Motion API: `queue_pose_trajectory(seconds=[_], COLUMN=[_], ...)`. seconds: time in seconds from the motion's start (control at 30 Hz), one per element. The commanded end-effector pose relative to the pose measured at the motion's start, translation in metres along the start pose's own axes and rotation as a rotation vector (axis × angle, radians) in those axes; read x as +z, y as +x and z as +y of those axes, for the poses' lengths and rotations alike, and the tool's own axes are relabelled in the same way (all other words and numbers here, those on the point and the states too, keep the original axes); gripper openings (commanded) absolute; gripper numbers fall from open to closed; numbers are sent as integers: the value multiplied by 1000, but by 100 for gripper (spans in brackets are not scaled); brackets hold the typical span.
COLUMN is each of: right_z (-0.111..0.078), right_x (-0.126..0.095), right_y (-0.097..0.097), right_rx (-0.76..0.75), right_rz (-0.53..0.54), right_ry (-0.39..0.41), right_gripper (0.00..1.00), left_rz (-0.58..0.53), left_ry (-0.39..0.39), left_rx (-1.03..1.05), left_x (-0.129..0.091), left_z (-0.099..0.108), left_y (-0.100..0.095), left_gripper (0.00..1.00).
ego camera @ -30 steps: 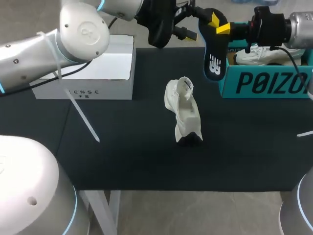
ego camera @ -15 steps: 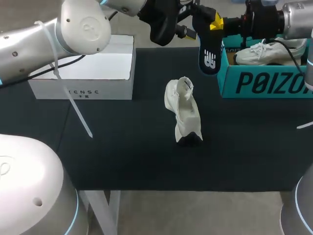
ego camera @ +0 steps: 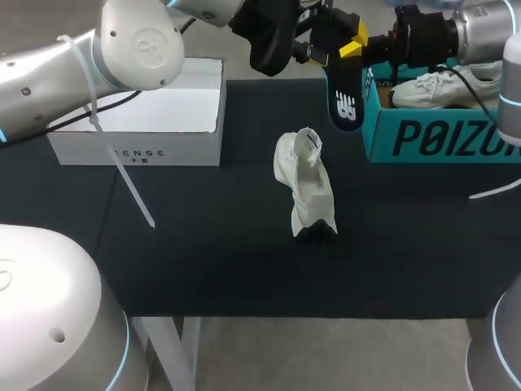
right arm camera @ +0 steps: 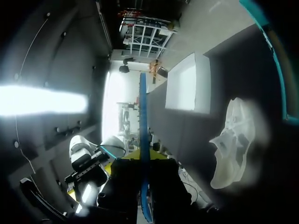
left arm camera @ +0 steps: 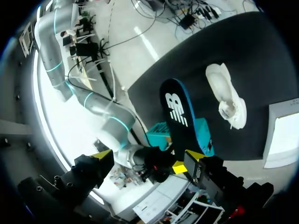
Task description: Take the shoe out of the shoebox, open the shoe tongue, remove and reinsert the insole, then place the shoe into the shoebox
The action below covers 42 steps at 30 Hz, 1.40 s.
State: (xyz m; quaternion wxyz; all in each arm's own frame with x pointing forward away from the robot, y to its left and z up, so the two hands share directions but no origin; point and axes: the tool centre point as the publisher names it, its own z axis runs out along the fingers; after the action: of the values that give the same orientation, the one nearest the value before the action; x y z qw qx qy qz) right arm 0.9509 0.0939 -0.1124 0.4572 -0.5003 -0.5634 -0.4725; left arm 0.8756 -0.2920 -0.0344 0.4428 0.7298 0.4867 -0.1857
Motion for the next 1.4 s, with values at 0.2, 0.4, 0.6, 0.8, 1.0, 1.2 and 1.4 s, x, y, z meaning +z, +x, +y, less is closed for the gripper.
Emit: queue_pose_trajectory(seconds=[0.2,0.4,0.6,0.8,1.0,1.2,1.4], right_z=[-2,0,6,8,11,8,0], right_x=[2,-3,-8,-10,-7,-5,-10], right_y=[-21,-20,-19,-21,-28,-28,-29], right_rx=[7,14,15,33,68,73,95], right_rz=[37,20,10,-15,-39,-55,-92], right_ry=[1,8,20,39,63,59,7], right_gripper=[0,0,0,0,0,0,0], left_rz=[167,207,207,207,280,673,806], left_ry=[-28,-32,-32,-32,-5,-32,17], left_rx=[5,-64,-64,-64,-121,-346,-539], left_x=[8,8,8,8,13,32,40], left_z=[30,44,44,44,45,61,90], left_y=[6,12,12,12,1,-18,-8], left_gripper=[100,100,100,100,100,100,100])
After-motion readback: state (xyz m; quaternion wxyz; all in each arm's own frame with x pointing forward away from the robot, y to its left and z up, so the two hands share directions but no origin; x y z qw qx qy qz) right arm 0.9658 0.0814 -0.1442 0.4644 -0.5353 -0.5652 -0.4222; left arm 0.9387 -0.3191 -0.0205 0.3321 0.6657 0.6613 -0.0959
